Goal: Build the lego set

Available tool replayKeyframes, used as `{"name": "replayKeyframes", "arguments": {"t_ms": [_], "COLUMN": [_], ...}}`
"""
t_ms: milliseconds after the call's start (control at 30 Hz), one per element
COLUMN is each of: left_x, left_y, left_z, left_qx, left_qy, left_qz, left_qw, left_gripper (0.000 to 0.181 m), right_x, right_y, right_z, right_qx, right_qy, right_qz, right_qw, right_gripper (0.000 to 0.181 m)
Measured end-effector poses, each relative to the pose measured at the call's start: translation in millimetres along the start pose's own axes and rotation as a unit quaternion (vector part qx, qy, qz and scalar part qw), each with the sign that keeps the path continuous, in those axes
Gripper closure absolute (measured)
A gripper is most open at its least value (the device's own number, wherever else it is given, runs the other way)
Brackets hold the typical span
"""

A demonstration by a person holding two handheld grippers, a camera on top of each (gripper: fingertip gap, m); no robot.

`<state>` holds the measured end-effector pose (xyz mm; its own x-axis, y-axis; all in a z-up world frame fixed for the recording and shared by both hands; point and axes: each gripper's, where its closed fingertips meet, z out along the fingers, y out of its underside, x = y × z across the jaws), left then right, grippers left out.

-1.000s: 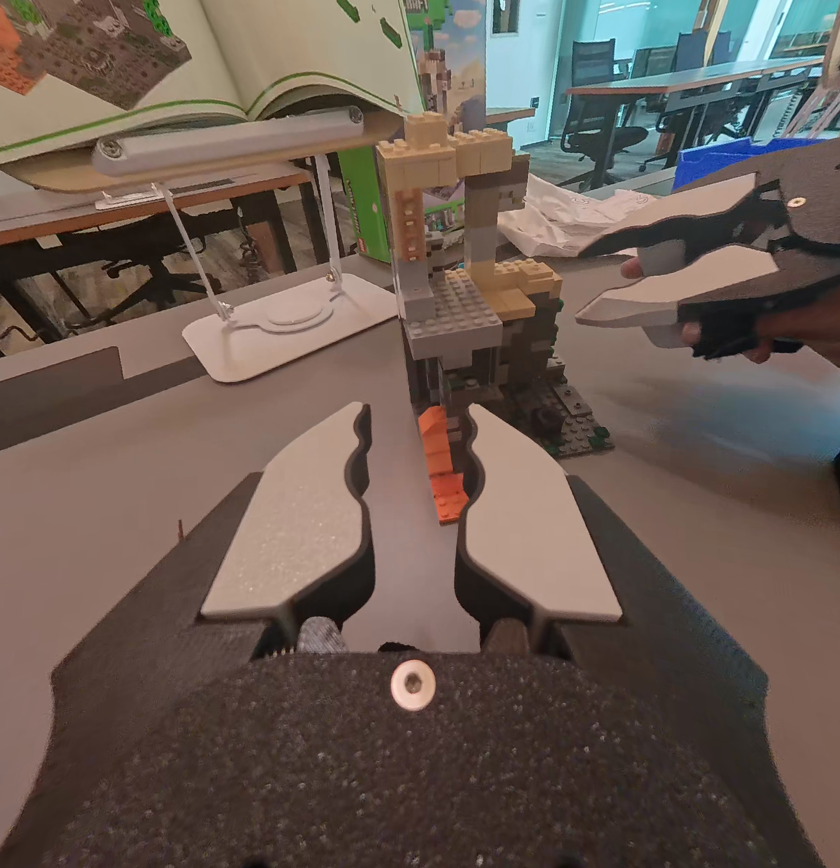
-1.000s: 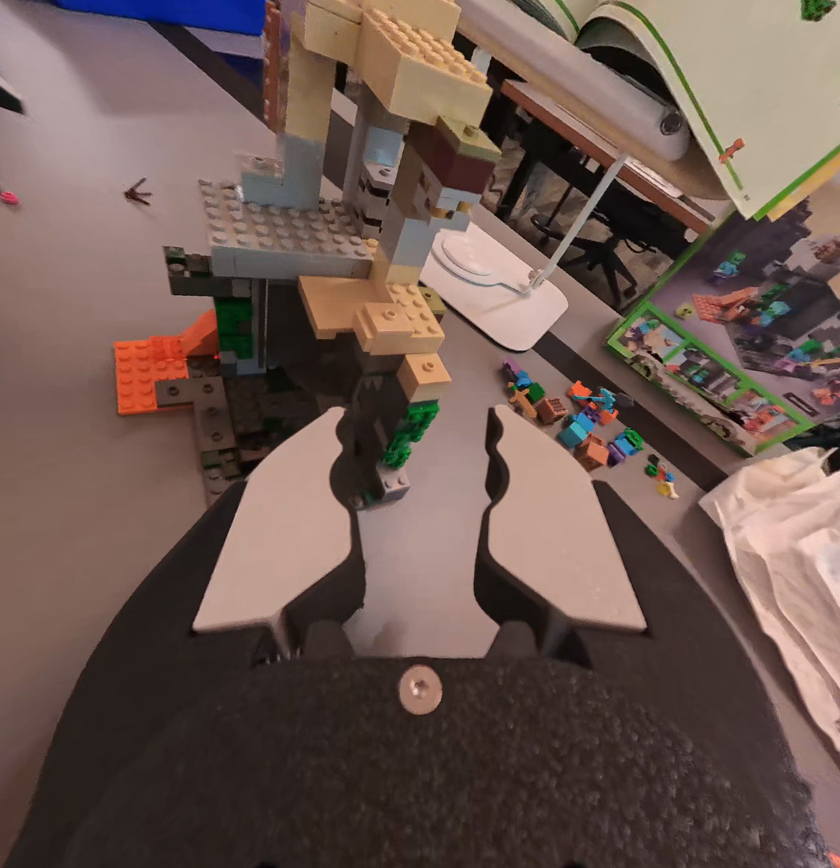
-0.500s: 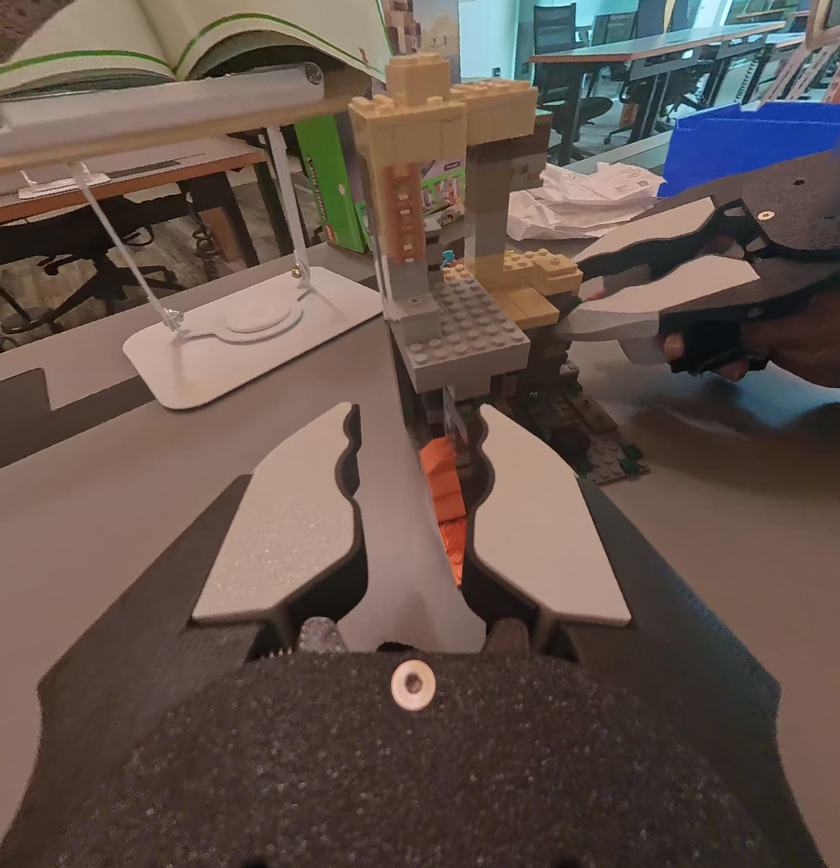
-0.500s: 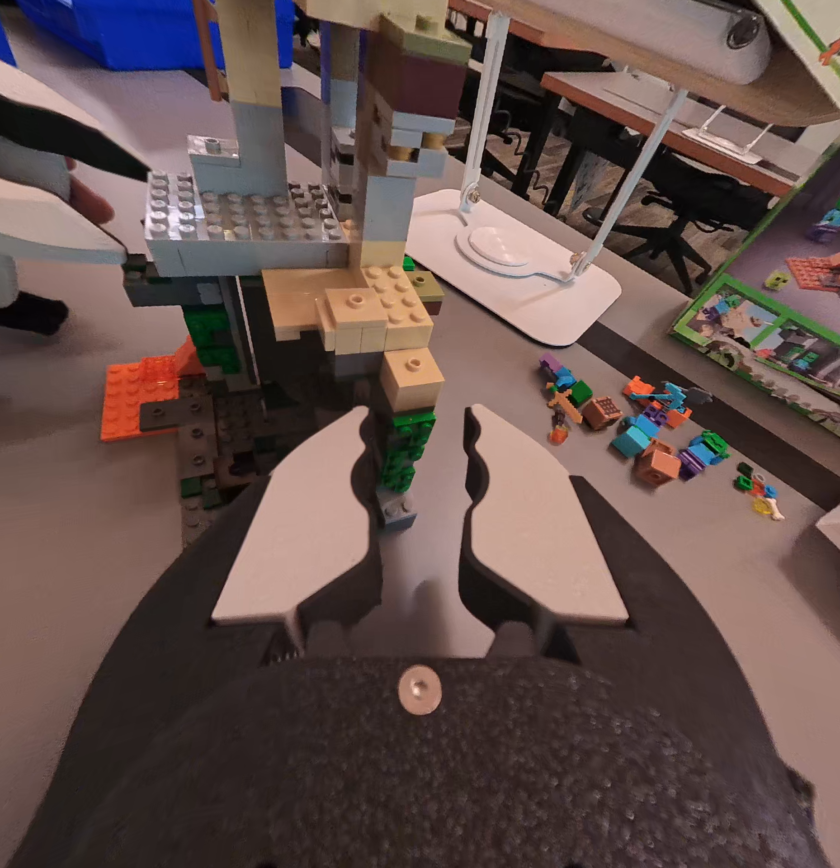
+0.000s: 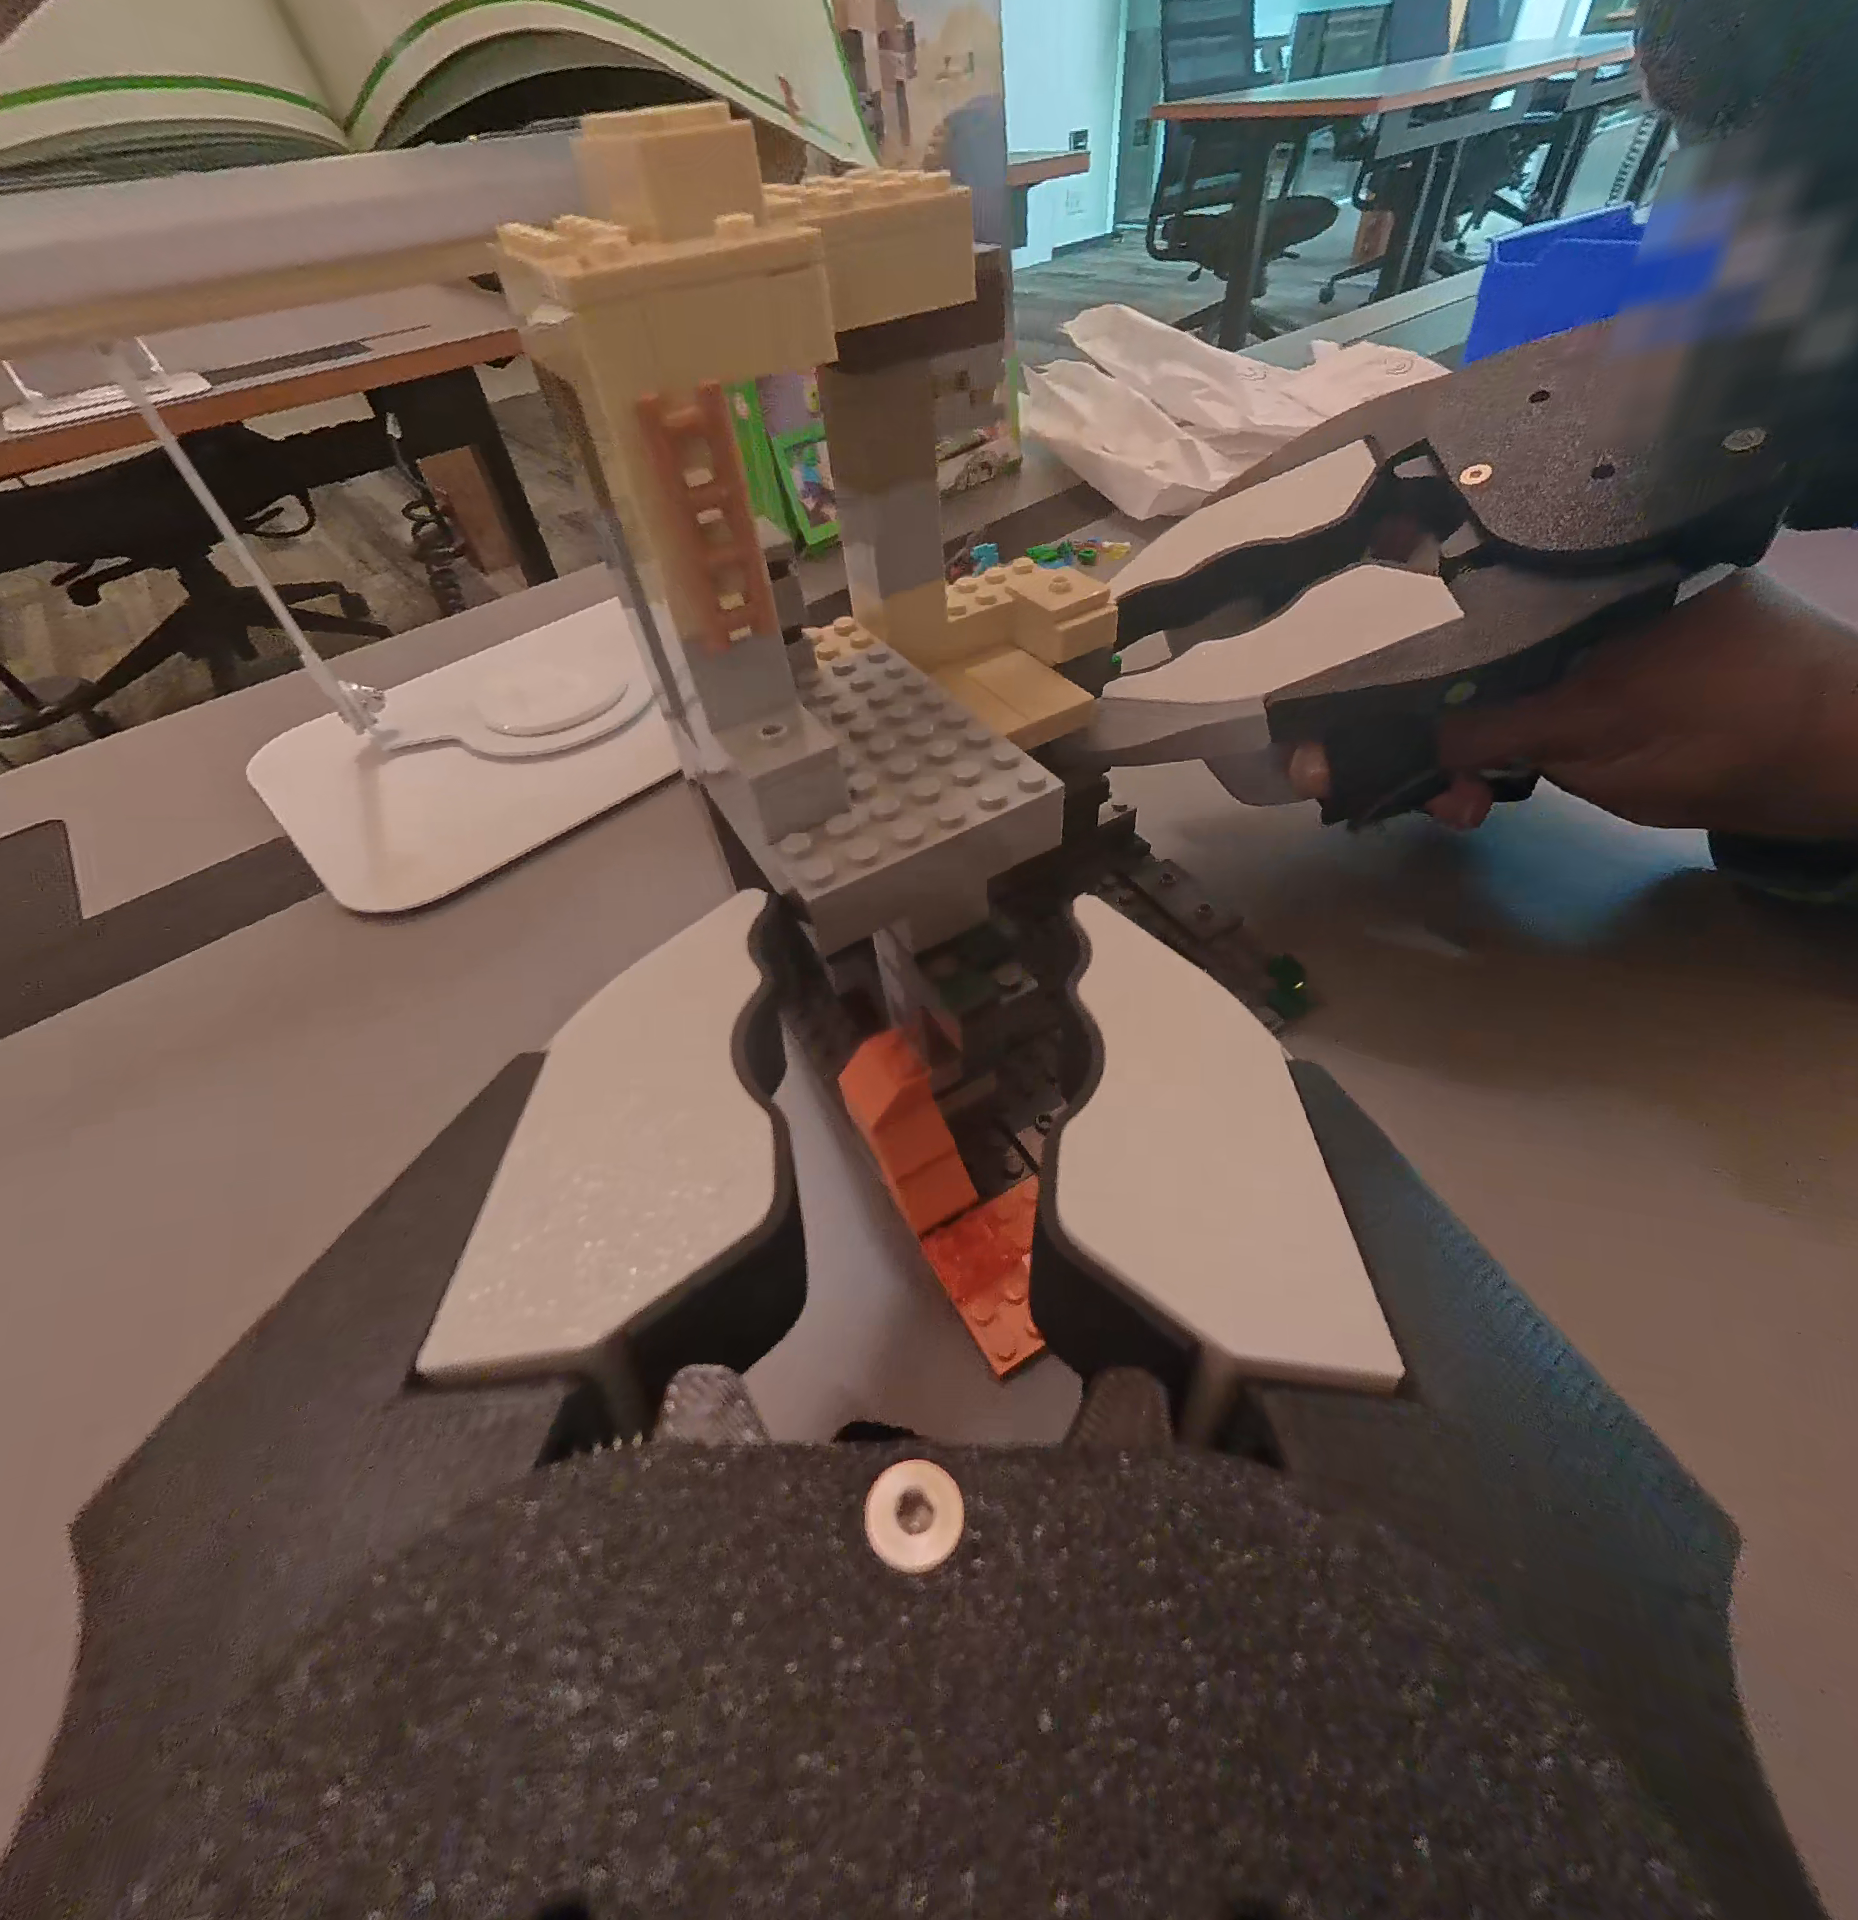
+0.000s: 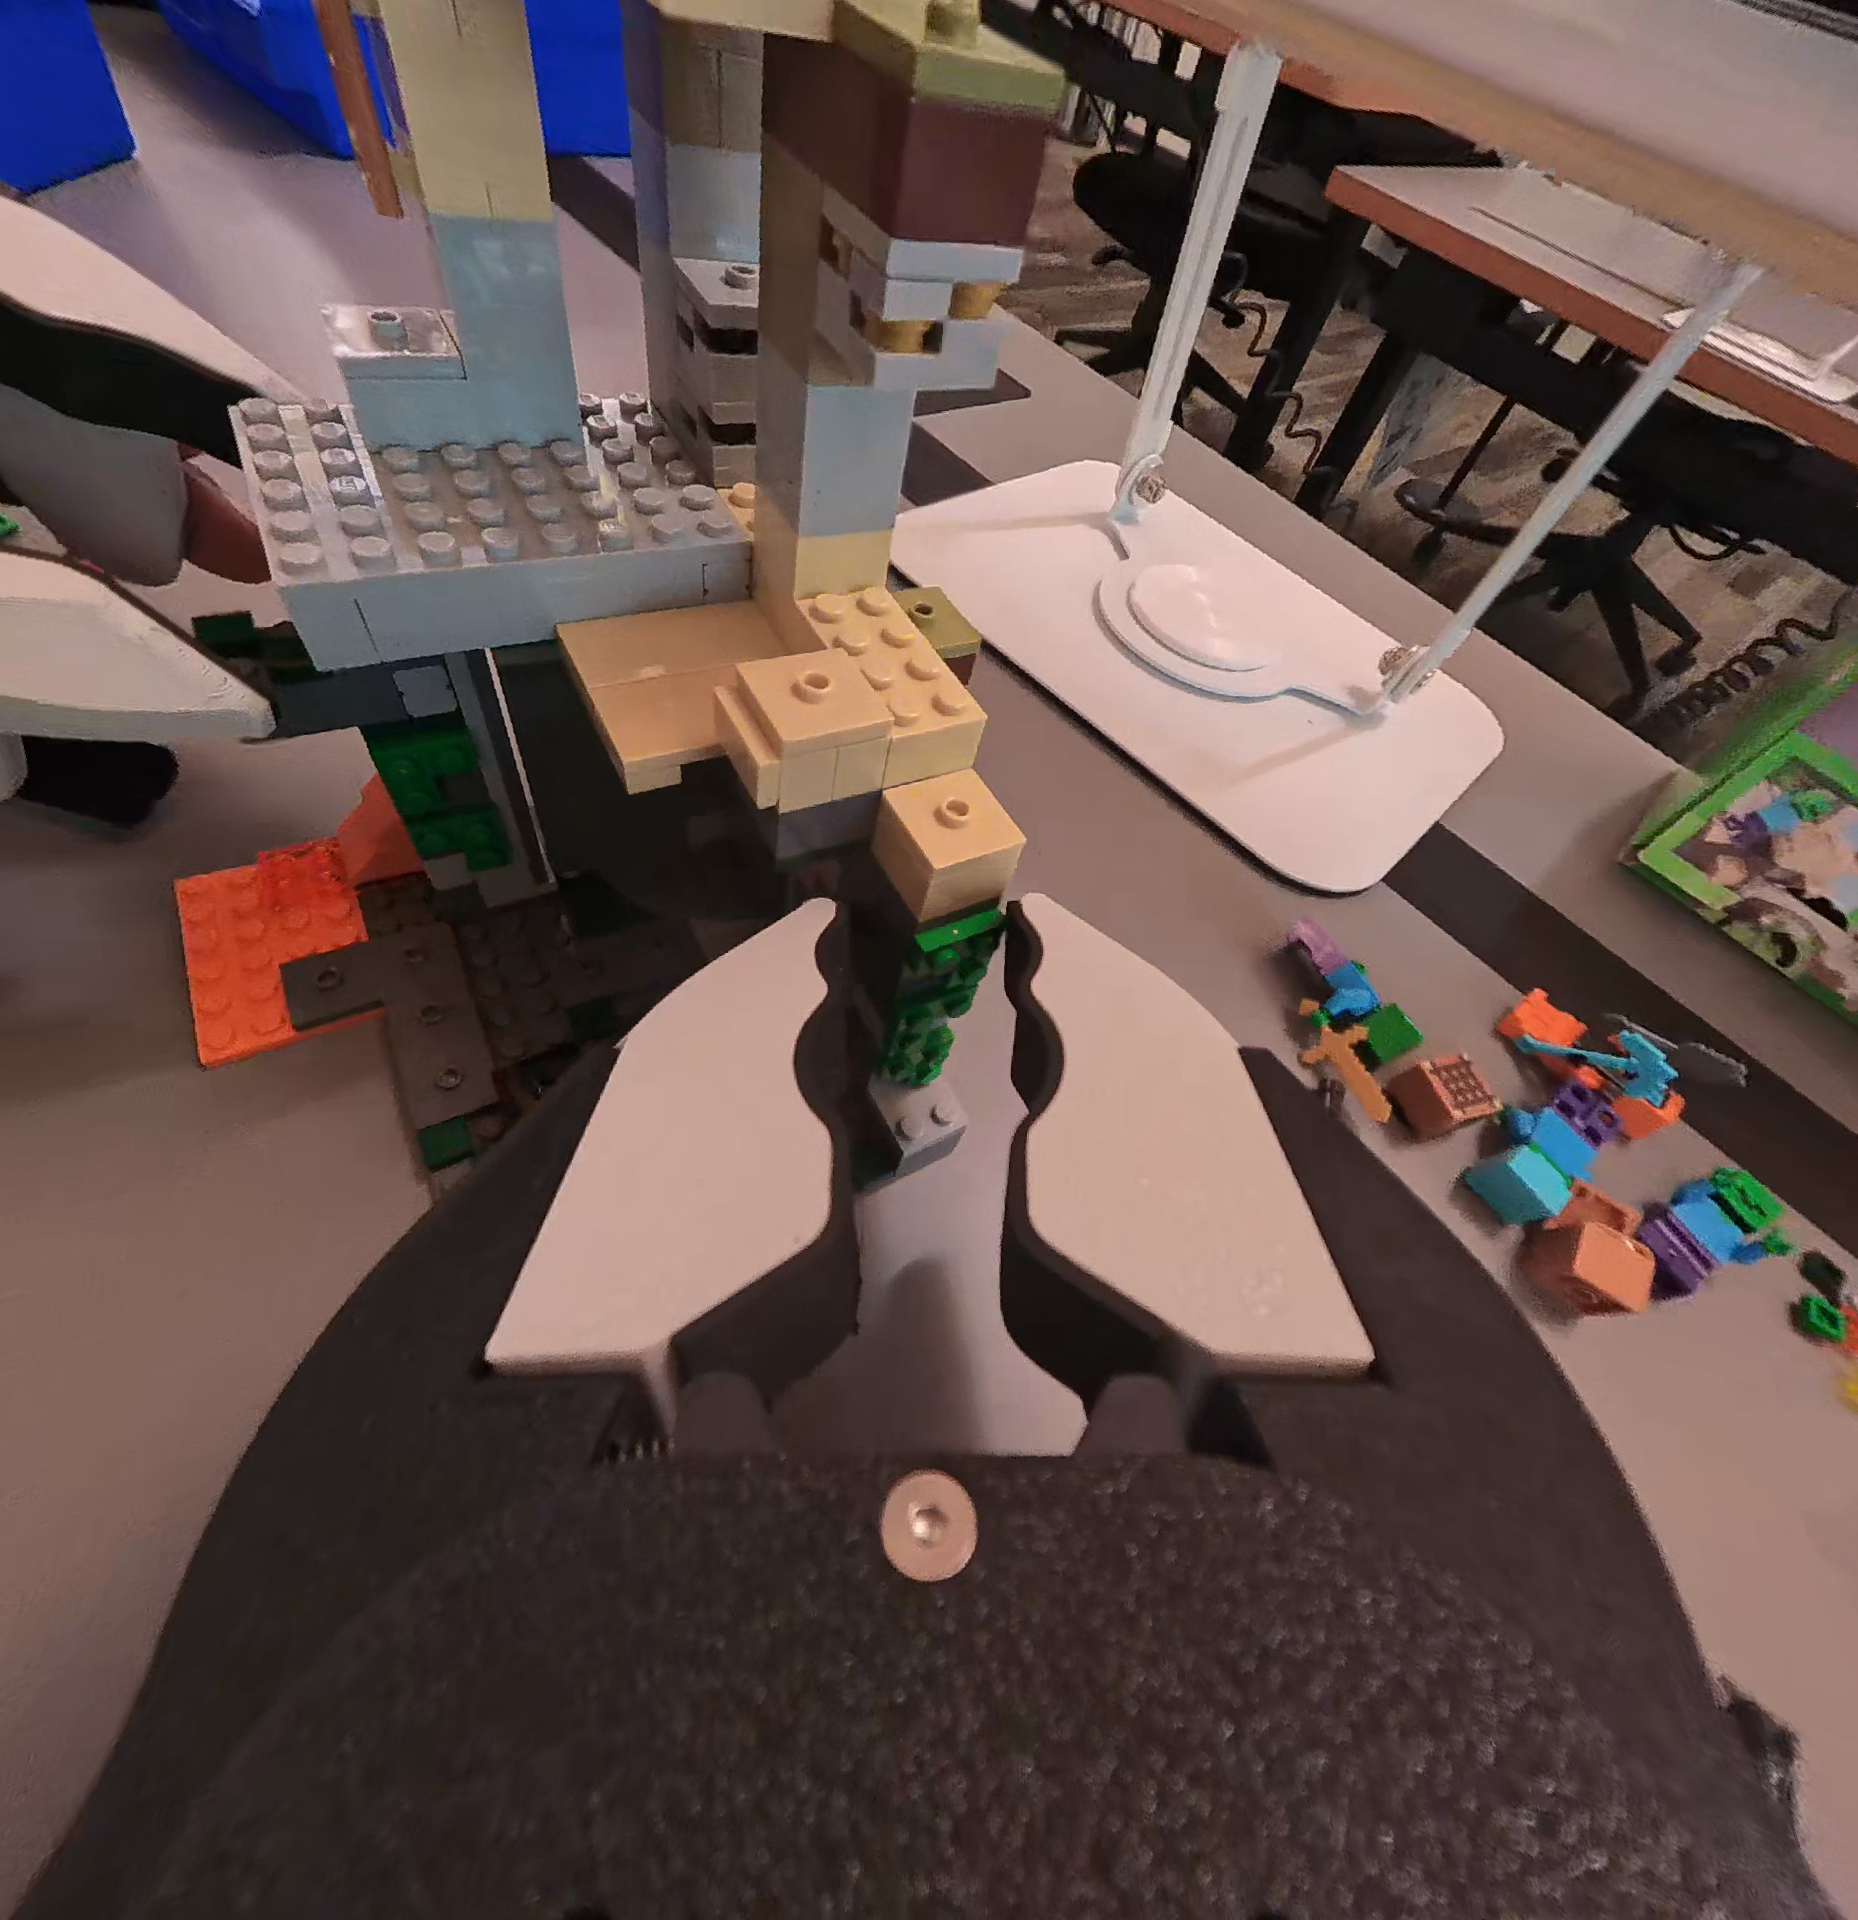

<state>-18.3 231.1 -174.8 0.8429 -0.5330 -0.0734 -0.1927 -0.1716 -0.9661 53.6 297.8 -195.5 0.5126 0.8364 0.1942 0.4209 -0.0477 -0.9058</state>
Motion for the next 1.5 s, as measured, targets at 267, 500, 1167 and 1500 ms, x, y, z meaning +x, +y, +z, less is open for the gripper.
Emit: {"name": "replayKeyframes", "arguments": {"t_ms": [267,500,1167,1500], "left_x": [-6.0,-7.4,0.7,-2.8], "left_y": [0.4,-0.1,-7.0,-7.1], "left_z": [-4.9,-8.4,-16.0,-15.4], "left_qx": [0.003,0.005,0.019,0.02], "left_qy": [-0.012,-0.015,-0.015,-0.02], "left_qz": [0.002,0.001,0.013,0.006], "left_qw": [1.0,1.0,1.0,1.0], "left_gripper": [0.136,0.138,0.14,0.139], "right_x": [14.0,12.1,10.0,7.5], "right_y": [-60.0,-105.9,-94.5,-94.5], "right_z": [-46.3,-28.4,2.4,2.0], "right_qx": [0.087,0.065,-0.056,-0.057], "right_qy": [-0.023,0.089,0.252,0.263], "right_qz": [-0.003,-0.382,-0.55,-0.526], "right_qw": [0.996,0.917,0.795,0.807], "right_gripper": [0.142,0.129,0.151,0.151]}}
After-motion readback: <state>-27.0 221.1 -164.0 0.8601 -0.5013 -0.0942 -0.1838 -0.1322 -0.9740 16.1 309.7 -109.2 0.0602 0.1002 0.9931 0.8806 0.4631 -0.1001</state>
